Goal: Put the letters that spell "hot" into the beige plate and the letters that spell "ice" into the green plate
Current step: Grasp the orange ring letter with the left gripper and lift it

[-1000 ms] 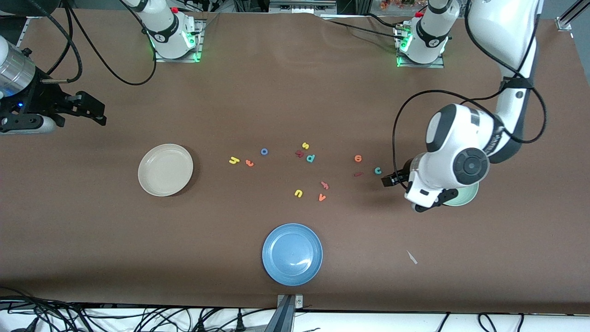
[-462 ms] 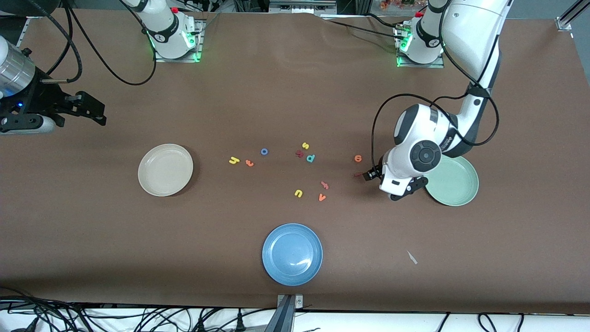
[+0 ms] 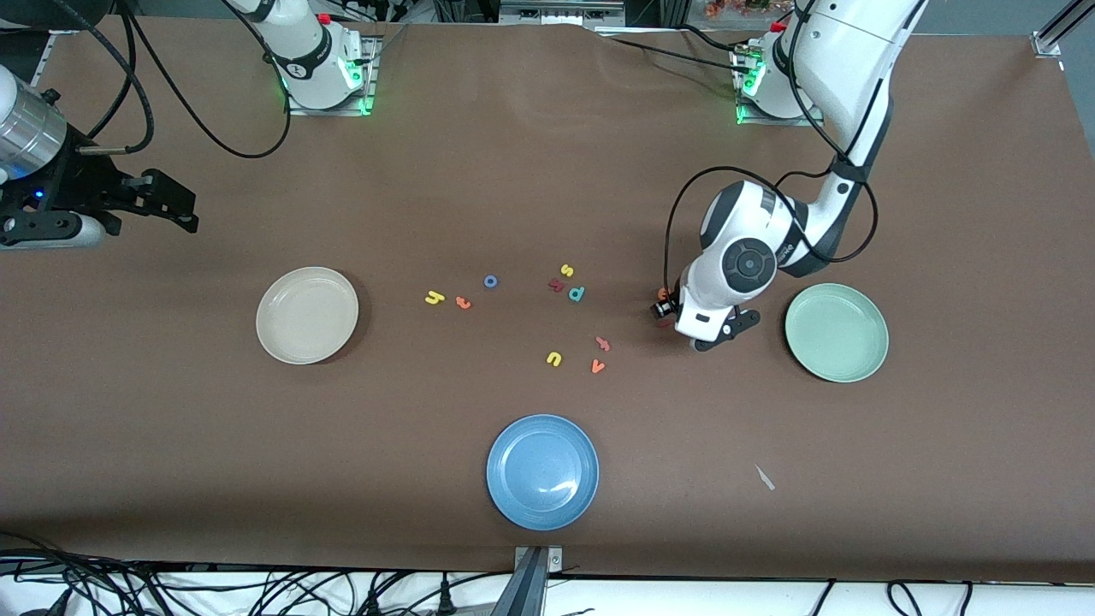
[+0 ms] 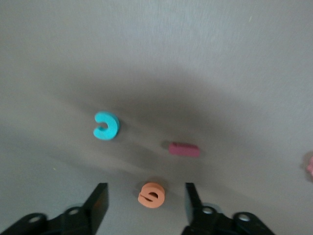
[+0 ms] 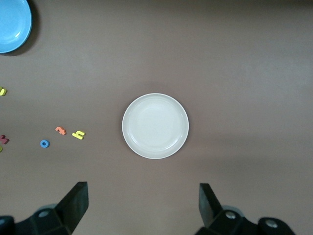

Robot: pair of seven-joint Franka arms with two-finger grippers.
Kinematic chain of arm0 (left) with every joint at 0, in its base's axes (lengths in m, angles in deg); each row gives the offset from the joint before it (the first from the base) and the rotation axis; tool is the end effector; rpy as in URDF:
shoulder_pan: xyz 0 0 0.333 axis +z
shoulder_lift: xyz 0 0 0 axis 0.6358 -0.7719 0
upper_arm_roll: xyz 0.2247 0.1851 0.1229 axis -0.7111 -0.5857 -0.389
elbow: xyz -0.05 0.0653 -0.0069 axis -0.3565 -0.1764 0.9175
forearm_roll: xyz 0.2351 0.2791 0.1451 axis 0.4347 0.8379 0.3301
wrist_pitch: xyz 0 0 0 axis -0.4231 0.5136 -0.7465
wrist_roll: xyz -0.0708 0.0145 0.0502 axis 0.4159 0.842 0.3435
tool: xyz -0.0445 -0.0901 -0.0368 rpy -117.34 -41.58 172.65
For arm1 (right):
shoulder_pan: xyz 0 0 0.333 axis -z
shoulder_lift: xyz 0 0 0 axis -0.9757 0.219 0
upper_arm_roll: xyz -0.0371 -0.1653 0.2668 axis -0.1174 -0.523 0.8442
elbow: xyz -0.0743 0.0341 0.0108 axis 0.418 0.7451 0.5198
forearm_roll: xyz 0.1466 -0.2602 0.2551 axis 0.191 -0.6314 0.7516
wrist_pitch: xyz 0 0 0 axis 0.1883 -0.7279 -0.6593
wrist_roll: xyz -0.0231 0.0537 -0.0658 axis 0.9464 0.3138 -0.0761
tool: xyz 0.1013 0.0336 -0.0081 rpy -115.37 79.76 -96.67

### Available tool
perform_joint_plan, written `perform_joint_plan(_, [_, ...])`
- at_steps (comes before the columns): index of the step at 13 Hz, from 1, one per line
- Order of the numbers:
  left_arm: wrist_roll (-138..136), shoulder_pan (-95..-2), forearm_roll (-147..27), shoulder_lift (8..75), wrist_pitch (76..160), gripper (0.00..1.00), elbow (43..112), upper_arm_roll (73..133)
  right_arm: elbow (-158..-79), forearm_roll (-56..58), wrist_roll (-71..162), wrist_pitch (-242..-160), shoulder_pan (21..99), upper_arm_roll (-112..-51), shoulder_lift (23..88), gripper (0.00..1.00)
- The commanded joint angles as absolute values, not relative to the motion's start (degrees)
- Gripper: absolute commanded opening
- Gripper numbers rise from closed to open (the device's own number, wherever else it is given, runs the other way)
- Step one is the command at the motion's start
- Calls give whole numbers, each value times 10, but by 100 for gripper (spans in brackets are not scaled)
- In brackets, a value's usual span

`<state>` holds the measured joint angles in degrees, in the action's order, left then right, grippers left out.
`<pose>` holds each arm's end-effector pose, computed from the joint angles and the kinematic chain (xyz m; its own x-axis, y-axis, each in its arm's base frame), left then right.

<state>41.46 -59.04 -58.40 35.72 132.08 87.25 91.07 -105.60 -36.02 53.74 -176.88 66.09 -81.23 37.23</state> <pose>0.5508 -0.2674 0.1979 0.8522 0.4767 -0.2155 0.4794 -0.8765 -0.0432 0.5790 0.0623 0.6114 0.9988 0.0489 0.0059 0.0489 -0.9988 0.0035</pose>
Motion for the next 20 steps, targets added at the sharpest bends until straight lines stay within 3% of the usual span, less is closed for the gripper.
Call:
perform_joint_plan(1, [415, -594, -601, 360, 1334, 64, 893, 911, -1048, -364, 540, -1759, 662, -808, 370, 100])
perform_joint_plan(12, [436, -609, -613, 342, 1372, 50, 908, 914, -1048, -365, 541, -1760, 663, -813, 371, 100])
perform_joint_plan(13, [436, -609, -613, 342, 1372, 47, 908, 914, -1048, -364, 537, -1760, 664, -815, 372, 100])
perform_joint_plan(17, [434, -609, -613, 342, 1371, 18, 908, 914, -1049, -364, 543, -1759, 664, -816, 372, 100])
perform_joint_plan(20, [428, -609, -612, 342, 1367, 4, 908, 913, -1049, -367, 535, -1764, 668, -816, 375, 100])
